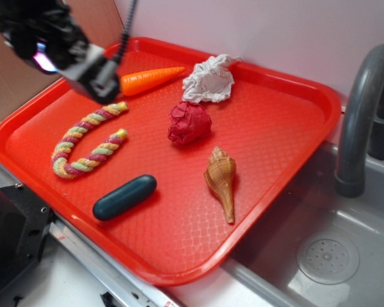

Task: Grab the shell.

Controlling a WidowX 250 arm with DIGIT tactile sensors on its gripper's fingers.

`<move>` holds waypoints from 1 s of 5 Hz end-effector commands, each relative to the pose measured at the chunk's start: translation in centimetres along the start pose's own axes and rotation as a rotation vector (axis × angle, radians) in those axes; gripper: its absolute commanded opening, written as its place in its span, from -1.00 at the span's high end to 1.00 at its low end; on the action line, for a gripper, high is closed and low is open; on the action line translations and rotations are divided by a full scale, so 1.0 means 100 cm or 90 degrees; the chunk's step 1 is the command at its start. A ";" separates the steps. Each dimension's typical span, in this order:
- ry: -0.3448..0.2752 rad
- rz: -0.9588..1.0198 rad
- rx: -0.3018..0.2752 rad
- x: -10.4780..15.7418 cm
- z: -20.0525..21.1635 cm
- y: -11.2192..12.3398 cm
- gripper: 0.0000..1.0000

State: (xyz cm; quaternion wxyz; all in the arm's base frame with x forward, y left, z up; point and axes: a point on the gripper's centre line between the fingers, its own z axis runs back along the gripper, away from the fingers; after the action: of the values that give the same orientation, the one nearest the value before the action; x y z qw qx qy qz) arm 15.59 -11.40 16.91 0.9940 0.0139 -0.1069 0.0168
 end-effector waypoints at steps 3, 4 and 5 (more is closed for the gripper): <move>-0.051 0.156 0.044 0.041 -0.080 -0.064 -1.00; -0.001 0.177 0.002 0.046 -0.111 -0.080 -1.00; 0.015 0.197 0.003 0.047 -0.122 -0.080 -1.00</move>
State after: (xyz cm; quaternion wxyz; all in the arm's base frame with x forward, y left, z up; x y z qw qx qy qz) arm 21.89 -18.45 4.46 0.9828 0.0225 -0.0800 0.1649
